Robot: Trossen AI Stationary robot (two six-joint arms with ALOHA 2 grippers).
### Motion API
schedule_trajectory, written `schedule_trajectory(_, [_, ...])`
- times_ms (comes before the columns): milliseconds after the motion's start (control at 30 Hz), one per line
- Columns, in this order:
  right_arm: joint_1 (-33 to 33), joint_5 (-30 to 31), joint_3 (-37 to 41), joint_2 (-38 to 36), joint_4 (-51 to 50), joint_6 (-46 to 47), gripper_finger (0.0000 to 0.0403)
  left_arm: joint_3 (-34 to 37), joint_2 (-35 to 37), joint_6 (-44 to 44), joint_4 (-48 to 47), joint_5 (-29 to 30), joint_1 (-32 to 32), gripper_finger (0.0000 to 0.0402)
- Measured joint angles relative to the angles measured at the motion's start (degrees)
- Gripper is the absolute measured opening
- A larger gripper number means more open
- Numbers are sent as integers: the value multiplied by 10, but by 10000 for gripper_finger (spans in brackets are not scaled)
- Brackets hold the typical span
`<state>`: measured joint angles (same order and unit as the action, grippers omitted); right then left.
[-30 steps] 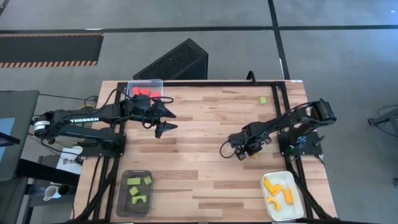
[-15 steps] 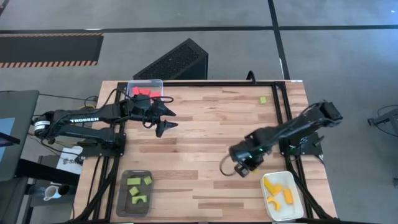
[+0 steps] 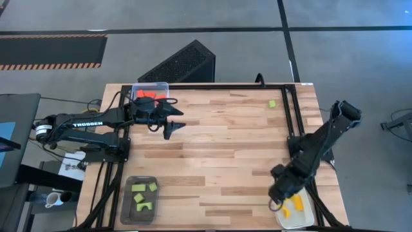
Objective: Sort & place blocks by color
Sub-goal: Put the yellow block into the white bin, then put the green block into the black transparent bin
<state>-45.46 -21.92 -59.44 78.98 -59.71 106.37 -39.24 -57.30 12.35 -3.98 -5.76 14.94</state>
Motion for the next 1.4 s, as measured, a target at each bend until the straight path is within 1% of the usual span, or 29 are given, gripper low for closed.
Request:
schedule_trajectory(67, [-21,-1,24,0,47,28,58,0,0,-4,5,5,0,265])
schedule_trajectory(167, [-46,0,65,0,86,65,58,0,0,-5,14,6,0,265])
schedule_trajectory(333, [-67,-8,115,0,101,116,58,0,0,-4,17,6,0,265])
schedule_trajectory(500, [-79,-6,120,0,104,117,64,0,0,9,17,6,0,265])
schedule_trajectory(600, [-79,-5,120,0,84,117,81,0,0,22,17,6,0,265])
schedule_trajectory(733, [-79,-5,120,0,72,109,113,0,0,23,17,6,0,265])
schedule_trajectory(967, [-76,-5,120,-2,62,108,189,0,0,21,17,9,0,265])
schedule_trajectory(1100, [-64,-5,118,-26,61,102,226,0,0,19,17,9,0,265])
schedule_trajectory(1200, [-44,-3,110,-61,57,80,240,0,0,19,17,9,0,265])
schedule_trajectory(1300, [-18,27,99,-103,28,72,241,0,0,19,17,9,0,265])
schedule_trajectory(1400, [14,90,87,-147,-2,62,237,0,0,19,16,9,0,265])
